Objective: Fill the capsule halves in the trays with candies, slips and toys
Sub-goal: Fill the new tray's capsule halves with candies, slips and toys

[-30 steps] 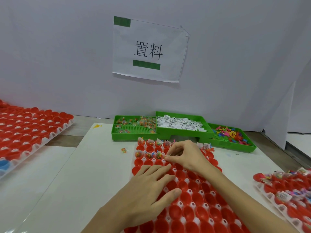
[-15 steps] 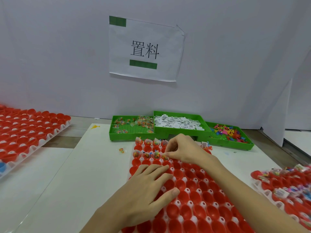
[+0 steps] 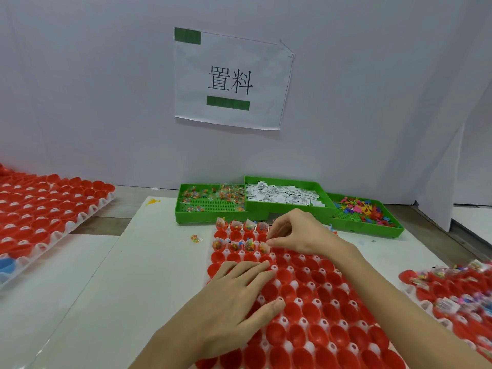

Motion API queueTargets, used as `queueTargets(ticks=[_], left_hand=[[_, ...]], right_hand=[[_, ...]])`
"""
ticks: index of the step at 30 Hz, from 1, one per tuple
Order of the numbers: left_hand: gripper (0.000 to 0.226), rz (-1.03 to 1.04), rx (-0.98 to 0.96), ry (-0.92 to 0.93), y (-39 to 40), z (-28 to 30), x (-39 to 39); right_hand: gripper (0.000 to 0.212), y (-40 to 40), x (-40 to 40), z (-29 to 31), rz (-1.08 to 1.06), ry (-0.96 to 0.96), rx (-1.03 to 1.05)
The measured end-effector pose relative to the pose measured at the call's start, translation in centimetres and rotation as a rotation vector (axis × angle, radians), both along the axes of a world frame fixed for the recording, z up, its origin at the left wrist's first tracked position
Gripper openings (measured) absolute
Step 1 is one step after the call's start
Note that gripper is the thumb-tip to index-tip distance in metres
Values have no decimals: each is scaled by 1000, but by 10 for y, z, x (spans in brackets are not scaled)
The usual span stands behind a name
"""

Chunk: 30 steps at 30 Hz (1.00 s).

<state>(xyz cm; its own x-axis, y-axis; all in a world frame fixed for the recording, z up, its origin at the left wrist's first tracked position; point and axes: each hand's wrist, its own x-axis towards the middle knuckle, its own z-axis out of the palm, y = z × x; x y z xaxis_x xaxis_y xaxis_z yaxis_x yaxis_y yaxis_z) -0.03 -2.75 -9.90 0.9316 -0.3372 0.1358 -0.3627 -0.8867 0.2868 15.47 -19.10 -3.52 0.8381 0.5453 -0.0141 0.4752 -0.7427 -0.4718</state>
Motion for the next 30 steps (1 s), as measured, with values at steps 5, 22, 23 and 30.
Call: queueTargets(ticks=[5, 22, 23, 30], left_hand=[[78, -12, 4, 7, 1, 3, -2], [53, 76, -509, 36, 8, 11, -2], [44, 111, -632, -4, 11, 14, 3], [12, 611, -449, -315, 88, 40, 101]], right_hand=[[14, -23, -6, 5, -34, -37, 147], [24, -75, -35, -19, -121, 290, 757], [24, -74, -35, -20, -131, 289, 760], [25, -79, -33, -17, -163, 273, 806]])
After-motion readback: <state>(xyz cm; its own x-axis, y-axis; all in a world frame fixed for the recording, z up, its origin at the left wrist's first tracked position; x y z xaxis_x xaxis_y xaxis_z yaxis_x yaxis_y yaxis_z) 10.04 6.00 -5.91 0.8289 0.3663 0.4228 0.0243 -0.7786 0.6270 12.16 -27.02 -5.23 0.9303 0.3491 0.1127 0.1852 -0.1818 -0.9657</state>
